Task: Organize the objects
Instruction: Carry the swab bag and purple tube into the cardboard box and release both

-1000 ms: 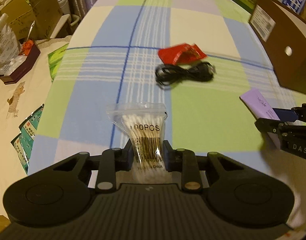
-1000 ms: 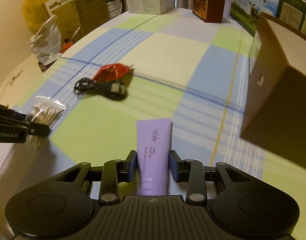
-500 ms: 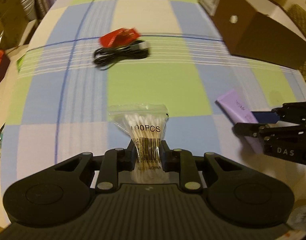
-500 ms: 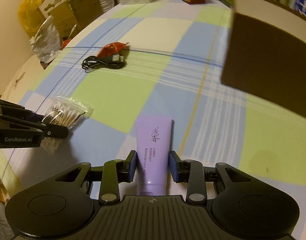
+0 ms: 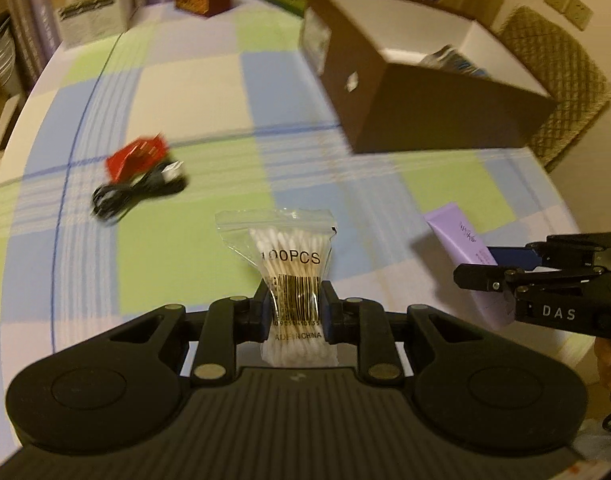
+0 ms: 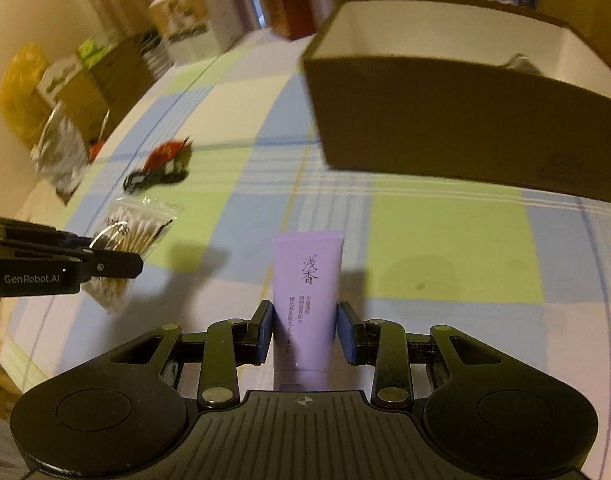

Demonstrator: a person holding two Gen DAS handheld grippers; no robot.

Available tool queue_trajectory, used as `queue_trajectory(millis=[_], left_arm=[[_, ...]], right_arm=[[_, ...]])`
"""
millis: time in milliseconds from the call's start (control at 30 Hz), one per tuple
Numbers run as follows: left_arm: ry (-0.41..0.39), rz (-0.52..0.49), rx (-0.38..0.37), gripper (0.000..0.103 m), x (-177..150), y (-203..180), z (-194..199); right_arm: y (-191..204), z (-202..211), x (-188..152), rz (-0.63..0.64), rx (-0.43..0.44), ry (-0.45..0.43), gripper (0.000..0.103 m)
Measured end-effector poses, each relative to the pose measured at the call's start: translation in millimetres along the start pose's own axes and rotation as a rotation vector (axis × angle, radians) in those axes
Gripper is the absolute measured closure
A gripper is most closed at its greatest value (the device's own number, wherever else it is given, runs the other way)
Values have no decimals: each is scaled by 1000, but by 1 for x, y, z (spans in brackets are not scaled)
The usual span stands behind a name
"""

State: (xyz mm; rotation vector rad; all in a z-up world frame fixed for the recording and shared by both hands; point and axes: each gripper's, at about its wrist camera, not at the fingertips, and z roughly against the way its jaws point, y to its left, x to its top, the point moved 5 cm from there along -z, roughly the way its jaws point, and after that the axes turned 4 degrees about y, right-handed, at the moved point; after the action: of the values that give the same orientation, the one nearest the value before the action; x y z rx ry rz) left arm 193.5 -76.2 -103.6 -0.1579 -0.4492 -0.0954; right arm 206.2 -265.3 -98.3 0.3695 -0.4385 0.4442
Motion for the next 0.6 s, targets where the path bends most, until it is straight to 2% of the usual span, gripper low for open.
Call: queue_trajectory(millis=[367,600], left_arm=[[-96,-65,-71,84,61,-54,16],[-169,-107,-85,84,112,-86,18]], right_arm=[[-57,64,39,-153,25,-153,72],[-85,87,82,-159,17,-245,72]])
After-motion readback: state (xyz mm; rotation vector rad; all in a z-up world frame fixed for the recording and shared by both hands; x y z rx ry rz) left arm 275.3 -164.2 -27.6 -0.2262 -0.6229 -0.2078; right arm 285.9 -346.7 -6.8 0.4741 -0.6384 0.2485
